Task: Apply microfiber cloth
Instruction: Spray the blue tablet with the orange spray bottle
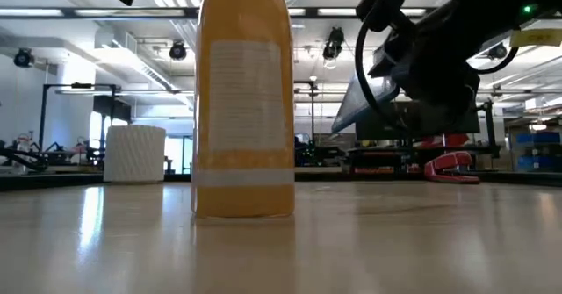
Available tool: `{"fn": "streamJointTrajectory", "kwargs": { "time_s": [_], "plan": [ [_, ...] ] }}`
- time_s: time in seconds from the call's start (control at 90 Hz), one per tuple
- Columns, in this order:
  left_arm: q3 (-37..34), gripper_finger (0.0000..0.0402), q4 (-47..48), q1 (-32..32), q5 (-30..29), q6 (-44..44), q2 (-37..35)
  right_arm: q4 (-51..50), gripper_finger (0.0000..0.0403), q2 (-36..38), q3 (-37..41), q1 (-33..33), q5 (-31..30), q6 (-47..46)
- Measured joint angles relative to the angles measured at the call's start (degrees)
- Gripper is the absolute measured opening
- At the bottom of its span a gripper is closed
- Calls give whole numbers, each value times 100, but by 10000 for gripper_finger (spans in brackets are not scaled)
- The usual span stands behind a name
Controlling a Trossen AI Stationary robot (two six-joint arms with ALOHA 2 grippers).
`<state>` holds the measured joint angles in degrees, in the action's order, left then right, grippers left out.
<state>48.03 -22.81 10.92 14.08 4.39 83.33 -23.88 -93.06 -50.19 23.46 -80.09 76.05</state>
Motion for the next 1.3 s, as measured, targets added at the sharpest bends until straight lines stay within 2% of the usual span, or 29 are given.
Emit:
{"fn": "streamJointTrajectory", "kwargs": {
  "time_s": [0.133, 0.267, 0.411, 0.633, 0.911, 1.3],
  "plan": [
    [0, 385, -223, 6, 7, 312, 93, -274, 6, 7, -28, -9, 46, 56],
    [0, 385, -177, -7, 9, 316, 96, -799, 7, 7, -159, -37, -58, 138],
    [0, 385, -121, -24, -4, 258, 87, -900, 7, 174, -384, -12, -181, 250],
    [0, 385, -81, -31, -13, 82, 48, -1008, 8, 413, -925, 525, -201, 290],
    [0, 385, -130, -44, -16, -106, 28, -1601, 8, -21, -1628, 948, -140, 302],
    [2, 385, 81, -37, -6, 161, 28, -2319, 8, -111, -1907, 1027, -137, 289]
  ]
}}
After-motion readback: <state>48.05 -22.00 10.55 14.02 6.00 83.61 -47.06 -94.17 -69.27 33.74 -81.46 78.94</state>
